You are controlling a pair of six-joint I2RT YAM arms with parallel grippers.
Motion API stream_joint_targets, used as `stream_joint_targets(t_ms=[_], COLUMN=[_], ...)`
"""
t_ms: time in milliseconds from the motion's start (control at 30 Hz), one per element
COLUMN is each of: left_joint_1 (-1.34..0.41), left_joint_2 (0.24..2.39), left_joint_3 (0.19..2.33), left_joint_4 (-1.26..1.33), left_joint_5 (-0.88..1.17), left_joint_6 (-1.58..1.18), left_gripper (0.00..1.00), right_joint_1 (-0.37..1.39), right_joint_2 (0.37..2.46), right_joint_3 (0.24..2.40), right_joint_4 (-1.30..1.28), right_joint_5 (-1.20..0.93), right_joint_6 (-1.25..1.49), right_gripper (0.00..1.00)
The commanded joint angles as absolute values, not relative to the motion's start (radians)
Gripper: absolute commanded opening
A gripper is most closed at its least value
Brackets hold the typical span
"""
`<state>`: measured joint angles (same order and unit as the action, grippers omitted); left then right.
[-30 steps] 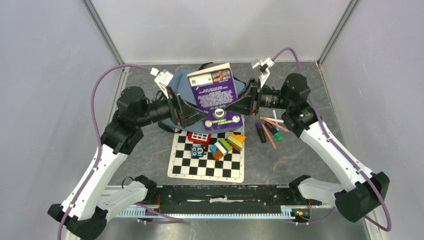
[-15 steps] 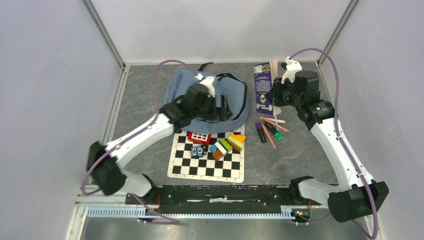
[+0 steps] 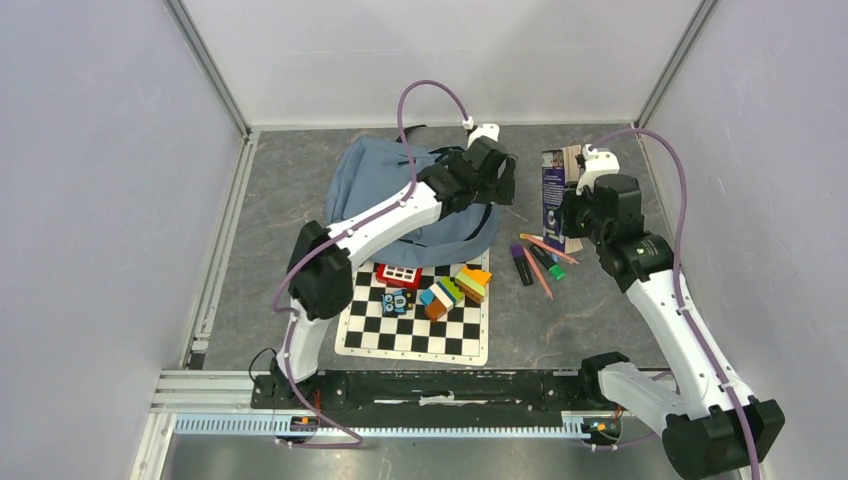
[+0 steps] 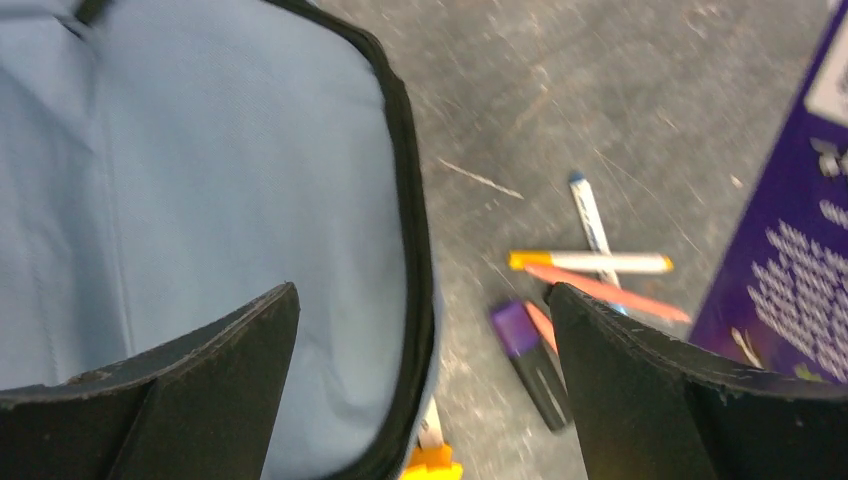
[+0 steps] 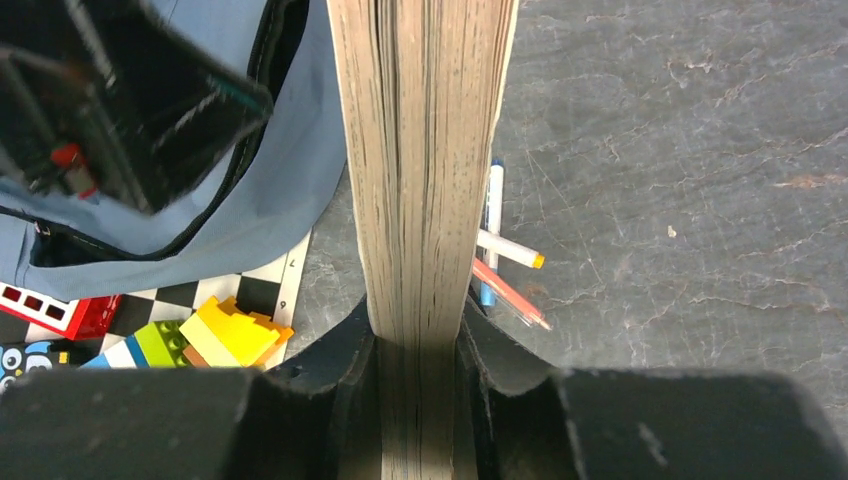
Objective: Pack the student bag
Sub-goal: Place the book in the student bag.
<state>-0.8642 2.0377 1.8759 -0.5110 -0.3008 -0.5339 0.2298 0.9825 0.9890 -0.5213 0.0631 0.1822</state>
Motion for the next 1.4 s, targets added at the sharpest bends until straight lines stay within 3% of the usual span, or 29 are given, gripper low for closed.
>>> stream_joint_targets(t_ms=[0, 233, 533, 967, 1067, 1133, 1200, 1367], left_joint_1=[-0.864, -0.85, -0.848, -0.844, -0.844, -0.837, -0.834, -0.836], left_joint_2=[2.134, 2.244, 2.199, 2.082, 2.079, 2.078, 2.064, 1.93], left_joint_3=[2.012, 2.086, 2.069, 1.976, 1.965, 1.962, 1.956, 1.896], left_joint_4=[-0.612, -0.65, -0.657, -0.627, -0.63, -0.637, -0.645, -0.605], left_joint_5=[-0.48, -0.504, -0.537, -0.592, -0.605, -0.606, -0.619, -0.614], left_joint_6=[-0.459, -0.426, -0.431, -0.38, -0.358, -0.354, -0.353, -0.306], left_gripper=[1.0, 0.99, 0.65, 0.66, 0.48, 0.28, 0.02, 0.02], right_joint_1=[0.229, 0.23, 0.229, 0.23, 0.23, 0.23, 0.23, 0.23], right_joint_2=[0.938, 0.91, 0.885, 0.879, 0.885, 0.895, 0.916, 0.941], right_joint_3=[0.977, 0.971, 0.963, 0.972, 0.961, 0.957, 0.962, 0.93], right_joint_4=[-0.411, -0.424, -0.477, -0.489, -0.456, -0.428, -0.411, -0.306], right_joint_5=[0.051, 0.02, -0.028, -0.118, -0.118, -0.124, -0.149, -0.2], right_joint_6=[0.193, 0.189, 0.199, 0.269, 0.281, 0.291, 0.304, 0.391], right_gripper=[0.0, 0.0, 0.0, 0.0, 0.0, 0.0, 0.0, 0.0])
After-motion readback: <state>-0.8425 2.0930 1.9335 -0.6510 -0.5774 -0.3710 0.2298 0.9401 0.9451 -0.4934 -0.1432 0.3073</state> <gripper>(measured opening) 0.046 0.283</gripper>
